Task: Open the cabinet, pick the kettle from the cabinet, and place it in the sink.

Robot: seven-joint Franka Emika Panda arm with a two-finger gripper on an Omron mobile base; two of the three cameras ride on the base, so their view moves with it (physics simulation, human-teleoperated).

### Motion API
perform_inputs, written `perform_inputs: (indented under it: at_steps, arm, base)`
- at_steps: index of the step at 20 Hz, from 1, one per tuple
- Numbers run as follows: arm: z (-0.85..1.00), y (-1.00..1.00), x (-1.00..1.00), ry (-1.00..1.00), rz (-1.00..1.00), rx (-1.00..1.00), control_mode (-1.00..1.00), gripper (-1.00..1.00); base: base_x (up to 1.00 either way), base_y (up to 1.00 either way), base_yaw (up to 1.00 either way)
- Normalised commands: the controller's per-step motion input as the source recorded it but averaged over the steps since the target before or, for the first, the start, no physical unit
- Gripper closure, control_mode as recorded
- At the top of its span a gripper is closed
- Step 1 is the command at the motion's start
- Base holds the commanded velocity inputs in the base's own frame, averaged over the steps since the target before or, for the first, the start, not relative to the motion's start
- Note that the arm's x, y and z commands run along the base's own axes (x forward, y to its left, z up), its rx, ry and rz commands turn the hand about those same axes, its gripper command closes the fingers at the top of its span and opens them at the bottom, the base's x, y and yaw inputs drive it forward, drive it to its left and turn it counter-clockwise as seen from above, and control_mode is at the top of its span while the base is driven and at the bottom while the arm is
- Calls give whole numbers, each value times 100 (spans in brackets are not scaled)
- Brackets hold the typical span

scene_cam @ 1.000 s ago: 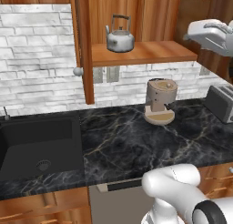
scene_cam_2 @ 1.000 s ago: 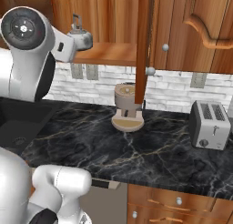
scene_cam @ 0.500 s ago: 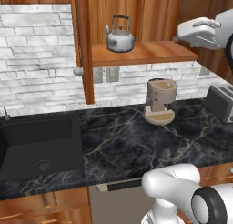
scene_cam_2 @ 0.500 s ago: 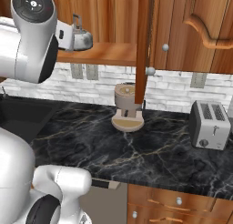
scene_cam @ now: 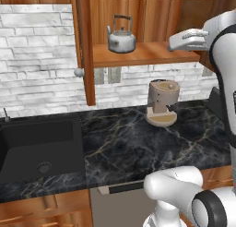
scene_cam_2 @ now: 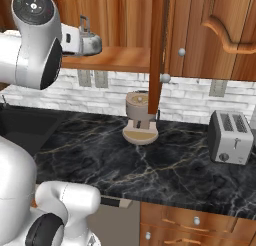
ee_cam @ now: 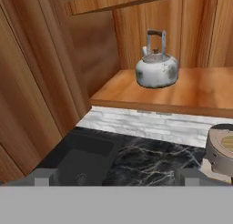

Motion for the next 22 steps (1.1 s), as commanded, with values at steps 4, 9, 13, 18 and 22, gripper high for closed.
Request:
perform_inputs:
  at_steps: [4,9,13,18,22]
  arm:
    - [-13,2,27,-18,0,0,-100,-100]
    - [0,0,31,-16,0,0,-100,-100]
    - [0,0,35,-12,0,0,-100,-100]
    - [18,0,27,-1,1,0,-100,-100]
    - [25,0,29,2,1,0,-100,-100]
  base:
    - [0,0,0]
    - [0,0,0]
    - [0,0,0]
    - [0,0,0]
    - [0,0,0]
